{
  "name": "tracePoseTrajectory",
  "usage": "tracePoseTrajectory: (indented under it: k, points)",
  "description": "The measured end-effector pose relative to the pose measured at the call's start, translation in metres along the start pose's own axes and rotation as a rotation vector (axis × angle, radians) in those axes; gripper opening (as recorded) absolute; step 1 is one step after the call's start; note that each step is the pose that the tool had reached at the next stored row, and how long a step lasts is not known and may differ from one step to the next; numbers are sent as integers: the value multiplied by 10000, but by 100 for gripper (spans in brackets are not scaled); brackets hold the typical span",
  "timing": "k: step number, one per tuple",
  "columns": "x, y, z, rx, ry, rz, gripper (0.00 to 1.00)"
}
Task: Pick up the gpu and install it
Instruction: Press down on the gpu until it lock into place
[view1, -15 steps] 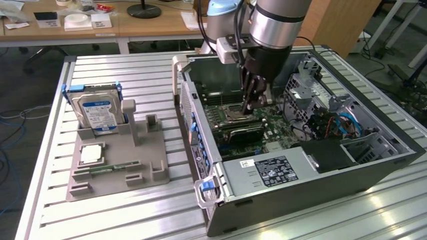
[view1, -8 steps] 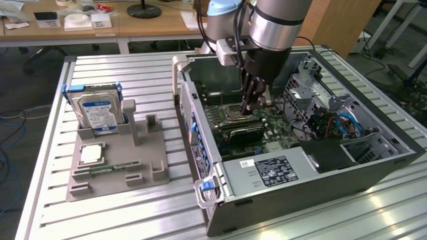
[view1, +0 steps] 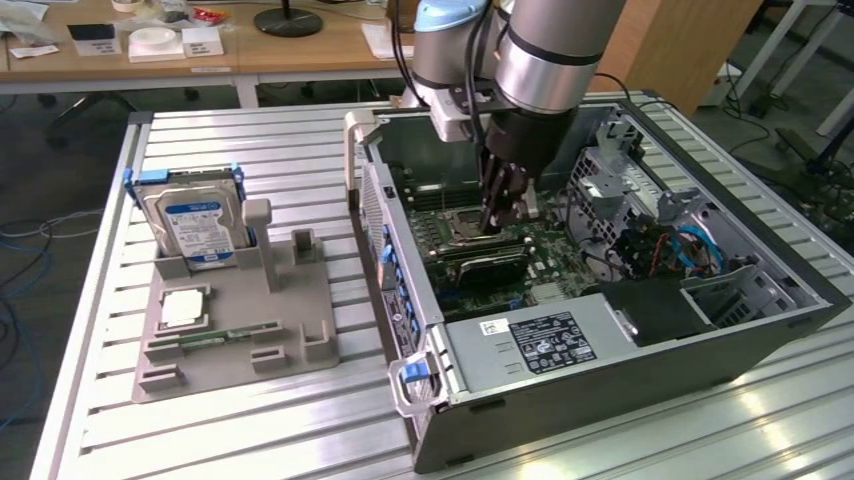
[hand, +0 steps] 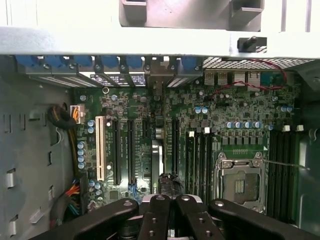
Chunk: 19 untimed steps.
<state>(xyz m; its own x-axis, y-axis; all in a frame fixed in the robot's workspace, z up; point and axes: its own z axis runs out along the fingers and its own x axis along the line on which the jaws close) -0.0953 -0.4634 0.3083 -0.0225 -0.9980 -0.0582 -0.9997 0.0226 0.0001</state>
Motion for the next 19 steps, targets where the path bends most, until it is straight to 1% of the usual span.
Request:
tracePoseTrajectory:
  k: [5,10,13,19]
  points:
    - [5,0,88,-3,0,1,11]
    - [6,0,97,-4,3,0,11]
    - [8,0,129,-3,1,0,11]
    - [14,0,232,-3,1,0,11]
